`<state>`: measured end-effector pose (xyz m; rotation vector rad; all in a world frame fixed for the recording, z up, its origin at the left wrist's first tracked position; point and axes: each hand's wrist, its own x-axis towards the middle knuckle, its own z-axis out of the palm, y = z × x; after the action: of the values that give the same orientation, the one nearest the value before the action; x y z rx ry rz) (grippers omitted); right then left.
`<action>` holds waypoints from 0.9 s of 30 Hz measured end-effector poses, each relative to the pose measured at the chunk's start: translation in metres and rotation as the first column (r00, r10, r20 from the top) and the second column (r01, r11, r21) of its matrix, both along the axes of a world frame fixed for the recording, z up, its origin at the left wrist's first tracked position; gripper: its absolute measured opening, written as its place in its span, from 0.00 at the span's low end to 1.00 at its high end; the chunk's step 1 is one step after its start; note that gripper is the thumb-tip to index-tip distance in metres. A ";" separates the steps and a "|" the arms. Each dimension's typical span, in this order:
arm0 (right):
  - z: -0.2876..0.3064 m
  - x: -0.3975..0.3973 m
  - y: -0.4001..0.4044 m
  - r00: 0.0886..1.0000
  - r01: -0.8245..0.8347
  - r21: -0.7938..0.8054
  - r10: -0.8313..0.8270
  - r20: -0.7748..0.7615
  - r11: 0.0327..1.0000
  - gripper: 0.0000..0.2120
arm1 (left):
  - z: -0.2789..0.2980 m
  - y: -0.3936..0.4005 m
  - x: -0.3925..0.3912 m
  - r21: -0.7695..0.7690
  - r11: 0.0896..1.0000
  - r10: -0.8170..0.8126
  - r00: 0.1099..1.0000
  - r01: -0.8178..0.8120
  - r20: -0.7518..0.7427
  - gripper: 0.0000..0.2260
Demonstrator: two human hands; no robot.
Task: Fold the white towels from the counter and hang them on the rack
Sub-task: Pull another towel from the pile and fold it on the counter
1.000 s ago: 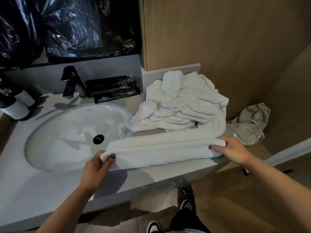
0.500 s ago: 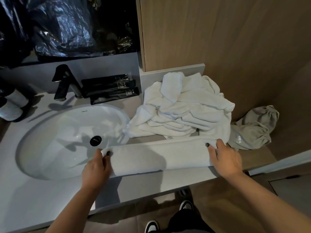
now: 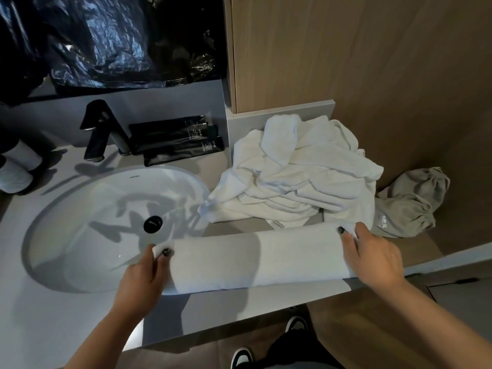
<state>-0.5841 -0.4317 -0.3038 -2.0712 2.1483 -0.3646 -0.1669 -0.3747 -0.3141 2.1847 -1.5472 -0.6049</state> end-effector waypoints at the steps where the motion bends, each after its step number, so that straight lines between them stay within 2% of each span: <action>1: 0.000 -0.002 0.004 1.000 -0.016 -0.014 0.016 0.020 1.000 0.16 | 0.000 0.008 0.000 -0.031 1.000 0.000 1.000 0.000 -0.029 0.03; 5: -0.021 -0.007 0.024 0.997 0.004 0.003 -0.004 0.075 1.000 0.15 | -0.007 0.021 -0.004 -0.065 0.996 0.050 0.995 -0.056 -0.092 0.05; 8: -0.030 -0.009 0.029 0.992 0.023 -0.034 -0.019 0.123 0.999 0.14 | -0.015 0.018 -0.003 -0.075 0.996 0.039 0.999 -0.039 0.004 0.07; 11: -0.031 -0.010 0.031 0.990 0.023 -0.069 -0.013 0.137 0.997 0.13 | -0.023 0.015 0.004 -0.122 0.991 -0.050 0.994 0.062 0.098 0.07; 15: -0.036 -0.009 0.031 0.984 0.119 -0.053 -0.111 0.139 0.991 0.09 | -0.028 0.003 0.008 -0.155 0.983 -0.073 0.985 0.097 0.155 0.10; 18: -0.030 -0.006 0.031 0.981 0.118 -0.030 -0.112 0.161 0.993 0.14 | -0.025 -0.003 0.005 -0.094 0.992 -0.066 0.986 0.081 0.153 0.12; 23: -0.022 0.001 0.030 0.954 0.200 0.037 -0.203 0.219 0.979 0.20 | -0.013 -0.019 0.002 0.077 0.997 -0.036 0.994 0.028 0.107 0.16; 25: -0.019 0.007 0.029 0.928 0.249 0.084 -0.262 0.263 0.965 0.17 | -0.008 -0.023 -0.001 0.140 0.990 -0.022 0.991 0.003 0.131 0.16; 27: -0.015 0.016 0.027 0.908 0.292 0.098 -0.308 0.284 0.951 0.10 | -0.001 -0.025 -0.005 0.136 0.991 -0.046 0.964 0.011 0.260 0.14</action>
<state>-0.5679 -0.4042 -0.3183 -1.5369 2.2558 -0.6031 -0.1720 -0.4001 -0.3150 2.4287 -1.7168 -0.4517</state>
